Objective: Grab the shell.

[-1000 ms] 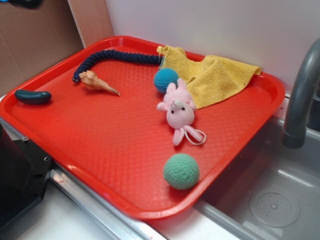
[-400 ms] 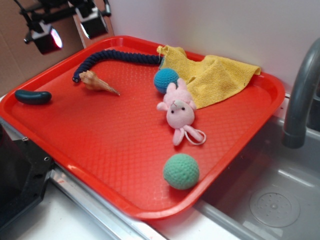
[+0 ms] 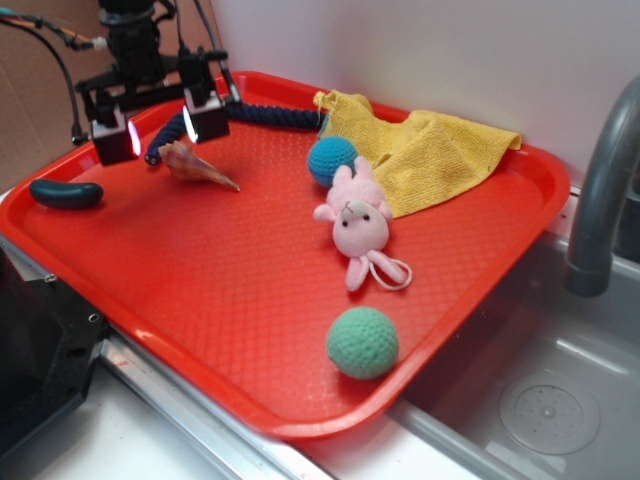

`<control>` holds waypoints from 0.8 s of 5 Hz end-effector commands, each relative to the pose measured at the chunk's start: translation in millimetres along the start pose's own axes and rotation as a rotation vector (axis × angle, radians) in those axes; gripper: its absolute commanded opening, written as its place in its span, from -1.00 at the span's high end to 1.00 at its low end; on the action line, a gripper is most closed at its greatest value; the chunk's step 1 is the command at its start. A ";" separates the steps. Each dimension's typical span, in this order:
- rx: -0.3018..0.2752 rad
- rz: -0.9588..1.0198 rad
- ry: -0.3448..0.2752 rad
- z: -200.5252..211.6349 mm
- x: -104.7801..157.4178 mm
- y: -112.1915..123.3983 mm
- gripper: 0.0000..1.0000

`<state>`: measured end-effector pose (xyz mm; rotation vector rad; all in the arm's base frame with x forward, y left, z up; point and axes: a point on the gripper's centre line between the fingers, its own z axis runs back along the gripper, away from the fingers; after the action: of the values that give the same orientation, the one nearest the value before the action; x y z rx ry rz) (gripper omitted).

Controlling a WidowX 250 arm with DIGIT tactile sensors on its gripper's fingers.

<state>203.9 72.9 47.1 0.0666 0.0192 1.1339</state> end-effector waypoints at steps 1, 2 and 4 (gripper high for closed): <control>0.011 -0.030 0.010 -16.7 11.6 7.1 -1.00; 0.016 -0.072 0.012 -20.0 12.8 -1.0 -1.00; 0.023 -0.150 -0.072 -9.0 17.6 -15.4 -1.00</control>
<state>228.1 75.8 28.0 0.1289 0.0051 0.9782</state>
